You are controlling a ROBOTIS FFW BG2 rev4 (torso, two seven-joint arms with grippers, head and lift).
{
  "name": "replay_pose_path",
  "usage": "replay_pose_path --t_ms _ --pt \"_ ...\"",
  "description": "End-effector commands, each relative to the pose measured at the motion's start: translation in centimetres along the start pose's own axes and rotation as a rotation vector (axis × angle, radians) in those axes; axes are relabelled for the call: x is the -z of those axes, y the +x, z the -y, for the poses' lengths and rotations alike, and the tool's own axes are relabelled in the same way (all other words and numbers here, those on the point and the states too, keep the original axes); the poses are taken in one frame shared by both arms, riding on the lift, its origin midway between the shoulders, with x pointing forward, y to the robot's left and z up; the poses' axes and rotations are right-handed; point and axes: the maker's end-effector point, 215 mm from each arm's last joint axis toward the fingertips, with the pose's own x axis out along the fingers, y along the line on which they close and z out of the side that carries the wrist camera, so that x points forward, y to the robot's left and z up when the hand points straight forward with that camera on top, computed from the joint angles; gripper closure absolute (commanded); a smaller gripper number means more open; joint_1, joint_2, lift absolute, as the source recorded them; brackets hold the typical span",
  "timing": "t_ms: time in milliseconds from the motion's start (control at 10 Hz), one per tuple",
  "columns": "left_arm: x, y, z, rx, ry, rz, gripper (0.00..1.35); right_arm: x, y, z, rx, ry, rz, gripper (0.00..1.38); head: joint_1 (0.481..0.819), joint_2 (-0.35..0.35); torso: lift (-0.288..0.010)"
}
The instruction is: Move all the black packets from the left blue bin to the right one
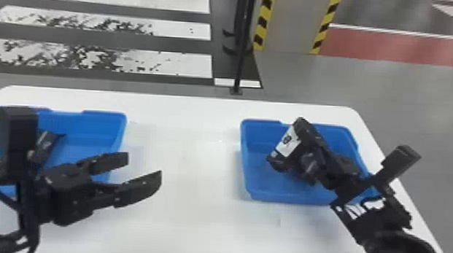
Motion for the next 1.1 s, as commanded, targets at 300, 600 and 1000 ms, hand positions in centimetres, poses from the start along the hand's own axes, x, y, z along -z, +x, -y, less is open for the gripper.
replay_pose_path --t_ms 300,600,1000 --pt "-1.0 -4.7 -4.8 -0.161 0.027 0.012 0.23 -1.5 -5.4 3.1 0.155 -0.163 -0.008 0.33 0.695 -0.130 -0.185" --pt "-0.9 -8.9 -10.3 -0.330 0.024 -0.008 0.23 -1.9 -8.5 -3.0 0.152 -0.246 0.004 0.30 0.695 -0.070 -0.185" --pt "-1.5 -13.0 -17.9 -0.526 -0.005 -0.031 0.23 3.1 -10.0 -8.8 0.111 -0.118 -0.028 0.30 0.695 0.139 -0.185"
